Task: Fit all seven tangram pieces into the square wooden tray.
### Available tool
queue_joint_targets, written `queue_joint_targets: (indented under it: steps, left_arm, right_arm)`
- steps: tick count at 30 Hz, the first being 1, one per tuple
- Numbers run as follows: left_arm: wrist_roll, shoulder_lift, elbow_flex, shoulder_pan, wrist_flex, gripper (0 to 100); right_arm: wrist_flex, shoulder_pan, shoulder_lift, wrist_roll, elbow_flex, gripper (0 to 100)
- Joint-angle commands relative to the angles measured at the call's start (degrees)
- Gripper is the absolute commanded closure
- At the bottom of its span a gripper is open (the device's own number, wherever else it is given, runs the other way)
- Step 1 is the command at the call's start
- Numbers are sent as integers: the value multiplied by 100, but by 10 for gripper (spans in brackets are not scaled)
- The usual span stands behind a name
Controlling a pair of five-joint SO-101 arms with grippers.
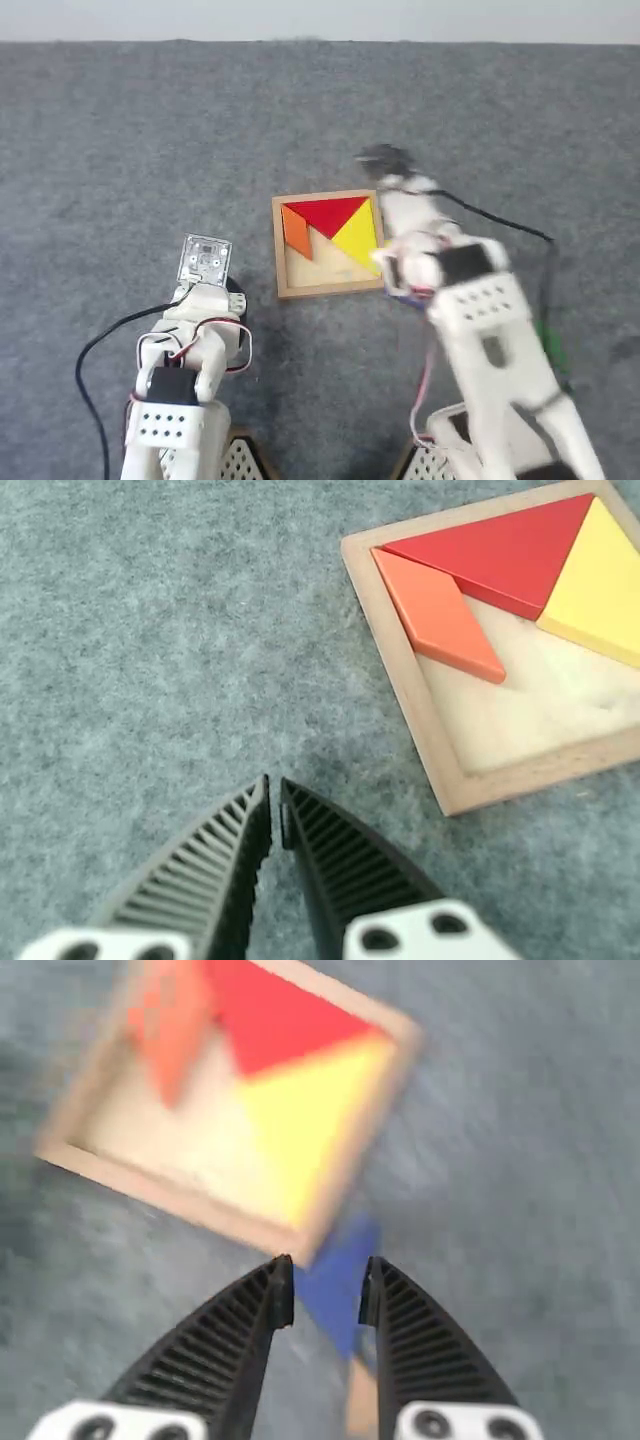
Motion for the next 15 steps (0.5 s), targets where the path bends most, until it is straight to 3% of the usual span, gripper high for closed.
queue_joint_targets:
  steps: [1, 8, 12, 15]
  left_arm:
    - [35, -70, -48, -26, 9, 985]
    - [35, -70, -48, -26, 9, 985]
    - [35, -70, -48, -26, 9, 985]
    - [35, -70, -48, -26, 9, 985]
  right_arm:
    - [567, 1235, -655, 158, 457, 883]
    - [760, 2422, -611, 1626, 1037, 882]
    - [752, 2176, -611, 2664, 1380, 882]
    - [734, 1789, -611, 2857, 1565, 882]
